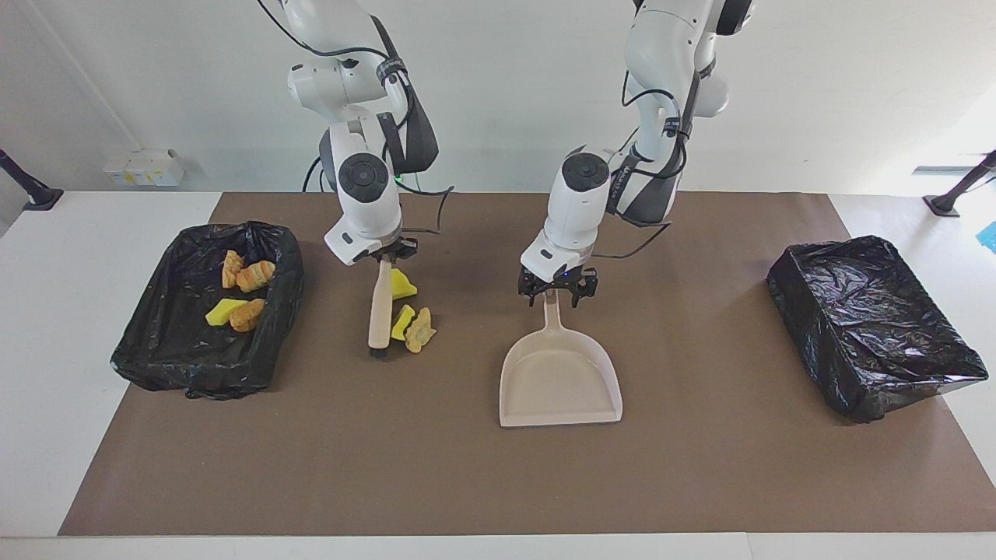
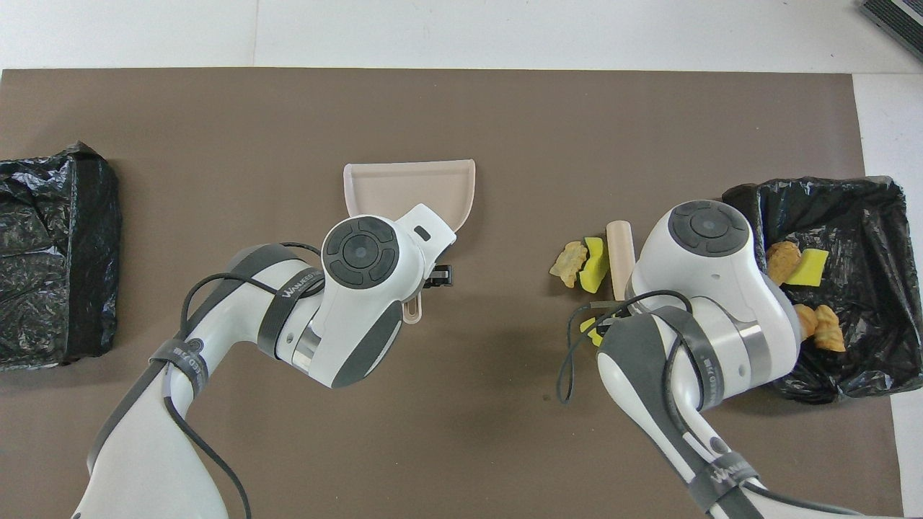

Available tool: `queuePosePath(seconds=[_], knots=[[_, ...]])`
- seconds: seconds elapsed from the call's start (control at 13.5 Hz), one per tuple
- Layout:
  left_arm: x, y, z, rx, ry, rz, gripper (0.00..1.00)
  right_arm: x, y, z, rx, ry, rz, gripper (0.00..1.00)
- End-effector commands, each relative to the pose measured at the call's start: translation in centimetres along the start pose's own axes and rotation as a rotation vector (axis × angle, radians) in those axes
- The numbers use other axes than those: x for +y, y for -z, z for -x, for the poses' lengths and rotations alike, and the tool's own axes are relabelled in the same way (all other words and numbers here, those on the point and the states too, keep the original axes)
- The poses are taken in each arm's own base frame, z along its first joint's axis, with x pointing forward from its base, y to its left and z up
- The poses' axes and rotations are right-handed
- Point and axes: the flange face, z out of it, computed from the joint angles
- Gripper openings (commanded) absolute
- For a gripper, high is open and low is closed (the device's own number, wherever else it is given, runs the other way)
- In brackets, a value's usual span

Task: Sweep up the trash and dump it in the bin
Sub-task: 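Sweep sponges toward the dustpan with the right gripper while the left gripper steadies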

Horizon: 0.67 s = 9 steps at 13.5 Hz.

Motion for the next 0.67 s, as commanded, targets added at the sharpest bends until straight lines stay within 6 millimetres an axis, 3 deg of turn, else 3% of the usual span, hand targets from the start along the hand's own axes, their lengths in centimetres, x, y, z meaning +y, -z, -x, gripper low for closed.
queuePosePath(seconds=[0.0, 0.15, 0.3, 0.59], knots=[[-0.2, 0.5, 1.2, 0.011, 0.04, -0.009, 0.43, 2.5, 2.1, 1.6, 0.014, 0.013, 0.107, 0.0], [-0.3, 0.5, 1.3, 0.005, 0.04, -0.013, 0.17, 2.9, 1.6, 3.4, 0.01, 0.0, 0.213, 0.0], [-0.5, 0.6, 1.3, -0.002, 0.045, -0.016, 0.0, 3.6, -0.4, 5.4, 0.002, 0.02, 0.228, 0.0], [-1.5, 0.8, 0.4, 0.001, 0.06, -0.026, 0.0, 3.6, -3.2, 6.0, -0.004, 0.061, 0.243, 0.0]])
